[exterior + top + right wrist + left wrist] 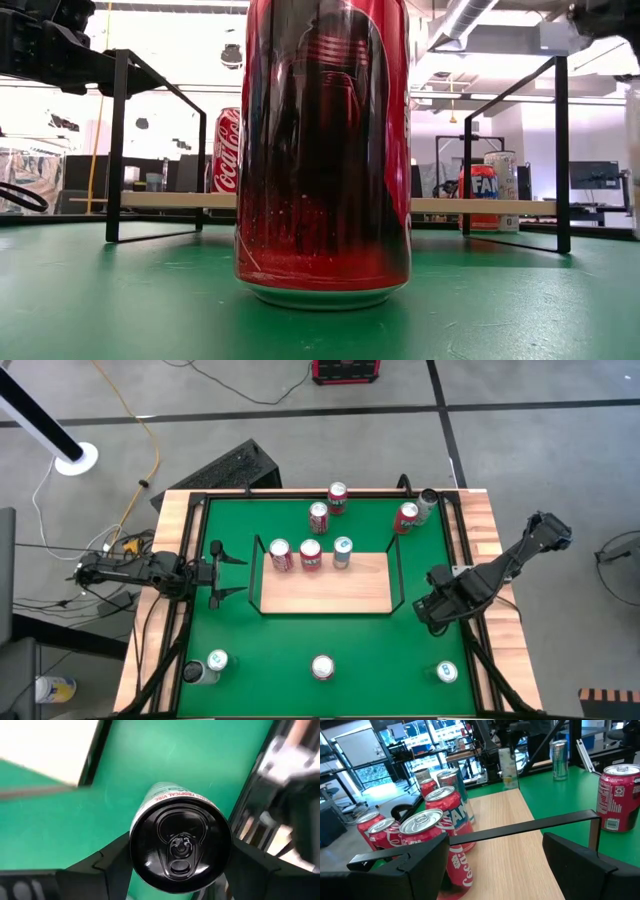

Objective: Place canned beverage on shelf
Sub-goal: Put the middle right white-yellow soda can on the shelf

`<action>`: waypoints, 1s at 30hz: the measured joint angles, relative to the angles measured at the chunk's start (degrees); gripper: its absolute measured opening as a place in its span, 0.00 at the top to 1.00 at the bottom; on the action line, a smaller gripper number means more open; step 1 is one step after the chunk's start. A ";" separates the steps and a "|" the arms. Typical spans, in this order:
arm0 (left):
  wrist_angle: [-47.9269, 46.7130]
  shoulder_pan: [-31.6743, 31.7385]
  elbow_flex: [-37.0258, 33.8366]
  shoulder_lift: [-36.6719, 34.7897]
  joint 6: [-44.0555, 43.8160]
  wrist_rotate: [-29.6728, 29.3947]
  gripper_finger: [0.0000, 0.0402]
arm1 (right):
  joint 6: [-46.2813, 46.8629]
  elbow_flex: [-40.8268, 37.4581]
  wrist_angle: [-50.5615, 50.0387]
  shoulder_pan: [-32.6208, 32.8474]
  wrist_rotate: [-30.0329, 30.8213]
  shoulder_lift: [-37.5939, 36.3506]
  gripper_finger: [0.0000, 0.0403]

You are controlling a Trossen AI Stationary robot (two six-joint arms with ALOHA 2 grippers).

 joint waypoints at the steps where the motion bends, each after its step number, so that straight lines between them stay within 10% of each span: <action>1: 0.01 -0.01 0.02 -0.01 0.00 0.00 0.24 | -0.02 0.65 -1.34 -0.29 1.75 -0.01 0.31; 10: 0.08 0.00 0.00 0.00 -0.04 -0.02 0.24 | -9.31 4.95 -2.23 -8.82 19.67 -0.07 0.31; 30: 0.00 0.00 0.02 0.00 0.96 -0.09 0.24 | -47.38 12.07 9.18 -32.40 37.50 -0.12 0.31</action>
